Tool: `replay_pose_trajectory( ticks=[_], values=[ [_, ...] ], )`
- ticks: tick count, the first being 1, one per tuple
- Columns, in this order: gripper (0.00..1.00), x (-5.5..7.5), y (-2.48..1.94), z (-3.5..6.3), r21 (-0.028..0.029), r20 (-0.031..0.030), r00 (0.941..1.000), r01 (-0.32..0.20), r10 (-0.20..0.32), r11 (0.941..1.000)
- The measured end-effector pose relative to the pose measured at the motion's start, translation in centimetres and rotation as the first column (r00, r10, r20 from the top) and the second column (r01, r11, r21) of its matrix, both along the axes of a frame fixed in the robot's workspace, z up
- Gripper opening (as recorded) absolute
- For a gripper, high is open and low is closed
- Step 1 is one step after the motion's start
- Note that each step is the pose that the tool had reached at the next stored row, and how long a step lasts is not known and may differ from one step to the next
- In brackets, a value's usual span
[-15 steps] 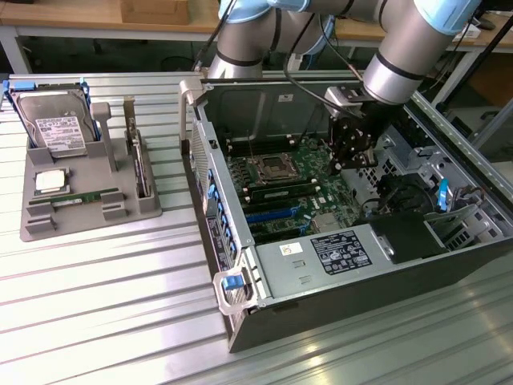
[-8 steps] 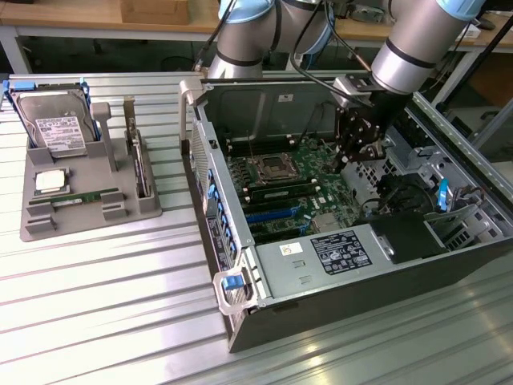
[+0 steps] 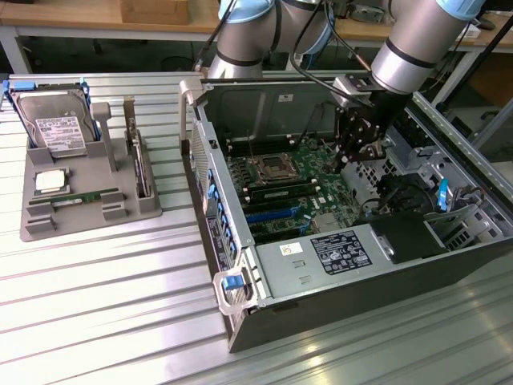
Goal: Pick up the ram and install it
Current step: 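Press down the ram until it locks into place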
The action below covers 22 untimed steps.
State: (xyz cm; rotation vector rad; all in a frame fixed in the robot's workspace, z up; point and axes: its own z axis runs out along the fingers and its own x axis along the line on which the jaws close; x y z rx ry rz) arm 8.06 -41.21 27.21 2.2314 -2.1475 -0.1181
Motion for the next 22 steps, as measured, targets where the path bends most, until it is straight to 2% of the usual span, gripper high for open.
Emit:
replay_pose_trajectory(
  ticks=[1,4,6,9,12,16,18,19,22],
  values=[
    [0.1,-1.7,0.0,-0.73,0.0,-0.0001,1.0,0.0,0.0,1.0],
    [0.1,-2.1,0.0,-1.81,0.0001,0.0,1.0,0.0,0.0,1.0],
    [0.1,-2.3,0.0,-3.05,-0.0002,-0.0001,1.0,0.0,0.0,1.0],
    [0.1,-2.3,-0.04,-3.89,-0.0004,-0.0001,1.0,0.0,0.0,1.0],
    [0.1,-2.3,-0.51,-4.08,0.0025,-0.0001,1.0,0.0,0.0,1.0],
    [0.1,-2.3,-0.59,-4.07,0.0045,0.0,1.0,0.0,0.0,1.0],
    [0.1,-2.4,-0.6,-2.81,0.0041,0.0016,1.0,0.0,0.0,1.0],
    [0.1,-2.7,-0.58,-2.71,0.0048,0.0038,1.0,0.0,0.0,1.0],
    [0.1,-6.0,-0.6,-2.73,0.0061,0.0068,1.0,0.0,0.0,1.0]
  ],
)
